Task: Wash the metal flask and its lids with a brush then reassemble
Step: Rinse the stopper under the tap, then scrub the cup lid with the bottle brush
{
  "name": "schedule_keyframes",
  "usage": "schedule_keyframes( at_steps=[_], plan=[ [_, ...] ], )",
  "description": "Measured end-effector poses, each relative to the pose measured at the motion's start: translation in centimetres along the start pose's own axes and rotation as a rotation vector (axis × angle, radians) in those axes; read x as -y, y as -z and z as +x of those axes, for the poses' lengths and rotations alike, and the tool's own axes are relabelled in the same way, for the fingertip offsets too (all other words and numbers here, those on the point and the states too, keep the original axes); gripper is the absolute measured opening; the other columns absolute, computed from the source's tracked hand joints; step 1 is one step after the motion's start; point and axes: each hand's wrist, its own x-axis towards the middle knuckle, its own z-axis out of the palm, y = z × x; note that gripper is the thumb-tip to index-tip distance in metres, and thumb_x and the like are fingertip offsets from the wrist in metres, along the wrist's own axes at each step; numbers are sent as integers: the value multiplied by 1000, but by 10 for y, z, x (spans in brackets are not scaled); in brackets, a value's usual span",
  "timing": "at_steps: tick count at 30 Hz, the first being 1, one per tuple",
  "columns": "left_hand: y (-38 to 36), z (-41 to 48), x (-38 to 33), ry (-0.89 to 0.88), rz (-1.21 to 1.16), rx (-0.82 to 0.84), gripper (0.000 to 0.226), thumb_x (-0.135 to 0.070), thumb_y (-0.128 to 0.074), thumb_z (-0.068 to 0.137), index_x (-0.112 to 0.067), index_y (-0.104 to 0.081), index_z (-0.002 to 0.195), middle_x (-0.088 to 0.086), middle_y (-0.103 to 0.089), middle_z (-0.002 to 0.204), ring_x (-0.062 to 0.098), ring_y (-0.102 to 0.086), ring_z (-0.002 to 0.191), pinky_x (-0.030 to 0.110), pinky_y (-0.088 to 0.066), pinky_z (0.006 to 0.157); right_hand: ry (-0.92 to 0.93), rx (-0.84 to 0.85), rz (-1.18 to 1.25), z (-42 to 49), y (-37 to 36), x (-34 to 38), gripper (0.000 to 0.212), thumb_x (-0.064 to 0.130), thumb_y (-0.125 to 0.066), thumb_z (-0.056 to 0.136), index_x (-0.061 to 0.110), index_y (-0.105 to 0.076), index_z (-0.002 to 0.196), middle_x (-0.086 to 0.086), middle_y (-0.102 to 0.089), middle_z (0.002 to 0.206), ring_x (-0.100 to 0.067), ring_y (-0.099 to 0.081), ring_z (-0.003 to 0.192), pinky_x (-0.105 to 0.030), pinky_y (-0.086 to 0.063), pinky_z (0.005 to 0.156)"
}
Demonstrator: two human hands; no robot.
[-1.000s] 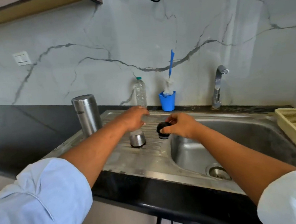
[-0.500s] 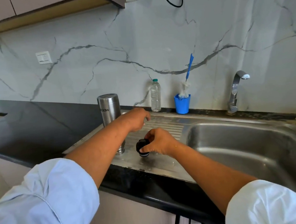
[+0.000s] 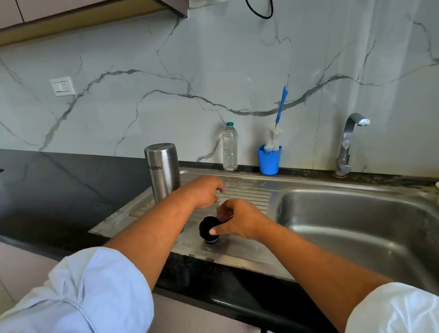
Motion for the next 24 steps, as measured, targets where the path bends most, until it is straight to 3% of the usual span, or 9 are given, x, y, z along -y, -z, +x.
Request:
schedule_keyframes(
  at_steps=[10,15,20,24],
  plan=[
    [-20,15,-20,56,9,150,75,-34,-74,95,-11,-37,157,13,-45,157,32,-47,140,39,-39,113,-113,-146,-164,-7,63,-54,42,42,-79,87,19,-67,120,2,-68,115,-13,-62,103,-29,-52,94],
    [-30,20,-21,89,23,177,77,-41,-75,92,-11,-41,154,11,-51,151,30,-52,134,40,-44,110,-93,-145,-190,-9,64,-62,41,42,-76,89,19,-66,121,1,-67,115,-11,-59,99,-25,-50,89],
    [-36,27,-28,105,9,171,63,-37,-79,90,-16,-53,144,8,-58,140,27,-58,122,37,-48,100,-94,-135,-224,-12,73,-70,39,41,-74,91,18,-66,122,-1,-67,117,-15,-61,103,-32,-53,96],
    [-27,37,-52,87,-241,-3,57,-35,-81,88,-17,-57,137,5,-61,129,23,-59,116,36,-50,96,-114,-175,-272,-11,97,-77,36,41,-73,92,18,-66,119,-1,-67,112,-15,-61,100,-33,-54,93]
  ],
)
